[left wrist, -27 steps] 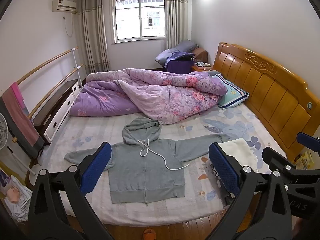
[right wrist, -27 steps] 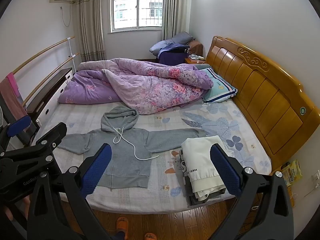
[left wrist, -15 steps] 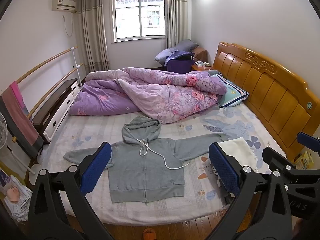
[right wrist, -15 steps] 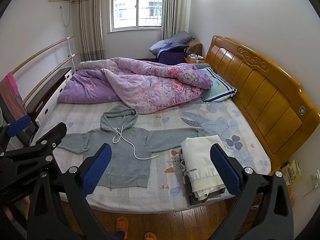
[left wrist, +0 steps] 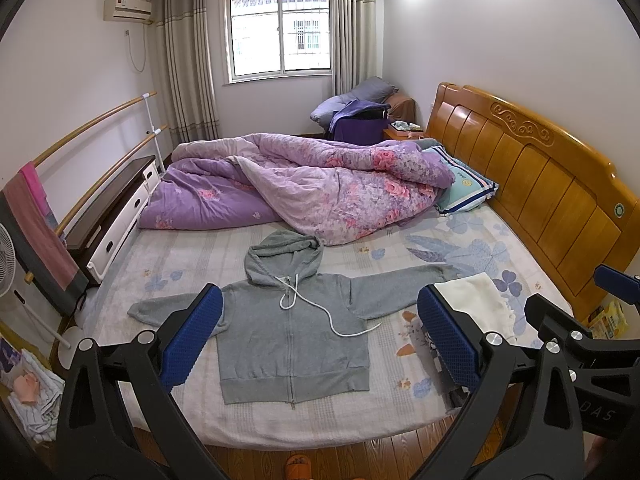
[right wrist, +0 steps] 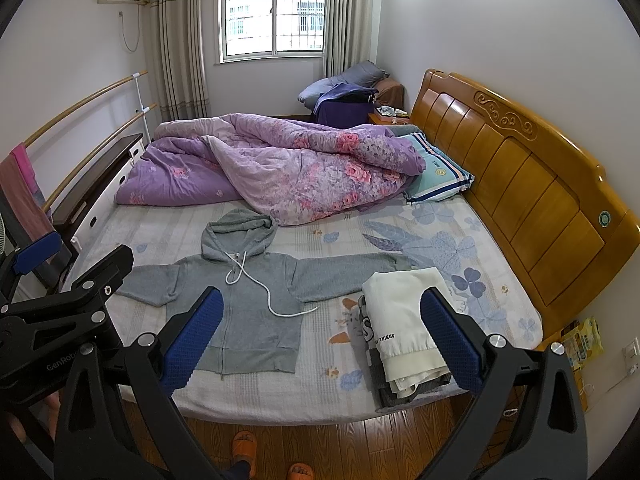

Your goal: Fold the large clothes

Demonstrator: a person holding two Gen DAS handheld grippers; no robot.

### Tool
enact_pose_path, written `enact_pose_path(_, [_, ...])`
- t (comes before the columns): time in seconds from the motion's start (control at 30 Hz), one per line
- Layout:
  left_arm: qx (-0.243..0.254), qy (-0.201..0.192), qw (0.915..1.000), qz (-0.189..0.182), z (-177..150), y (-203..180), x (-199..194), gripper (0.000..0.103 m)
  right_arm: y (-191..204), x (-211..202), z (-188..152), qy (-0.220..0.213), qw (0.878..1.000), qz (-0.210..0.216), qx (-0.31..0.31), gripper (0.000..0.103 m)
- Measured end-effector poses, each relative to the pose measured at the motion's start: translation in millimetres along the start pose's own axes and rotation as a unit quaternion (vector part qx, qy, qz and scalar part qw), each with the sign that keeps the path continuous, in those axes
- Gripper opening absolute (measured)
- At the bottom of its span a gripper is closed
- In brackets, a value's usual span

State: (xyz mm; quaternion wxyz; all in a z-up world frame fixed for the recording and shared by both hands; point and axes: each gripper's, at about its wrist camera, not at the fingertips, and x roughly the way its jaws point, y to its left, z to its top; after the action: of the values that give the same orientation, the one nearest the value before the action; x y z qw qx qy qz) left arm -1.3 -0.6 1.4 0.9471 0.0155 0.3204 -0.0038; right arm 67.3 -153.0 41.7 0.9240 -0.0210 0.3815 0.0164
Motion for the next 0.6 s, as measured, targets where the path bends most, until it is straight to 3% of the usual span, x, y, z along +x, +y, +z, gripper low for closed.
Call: enact_pose_path(0.6, [0.001, -0.001, 1.0000, 0.000, -1.1, -1.7, -0.1, 0.098, -5.3, 0.3, -11.1, 0.001, 1.000, 0.001, 0.001, 0.095])
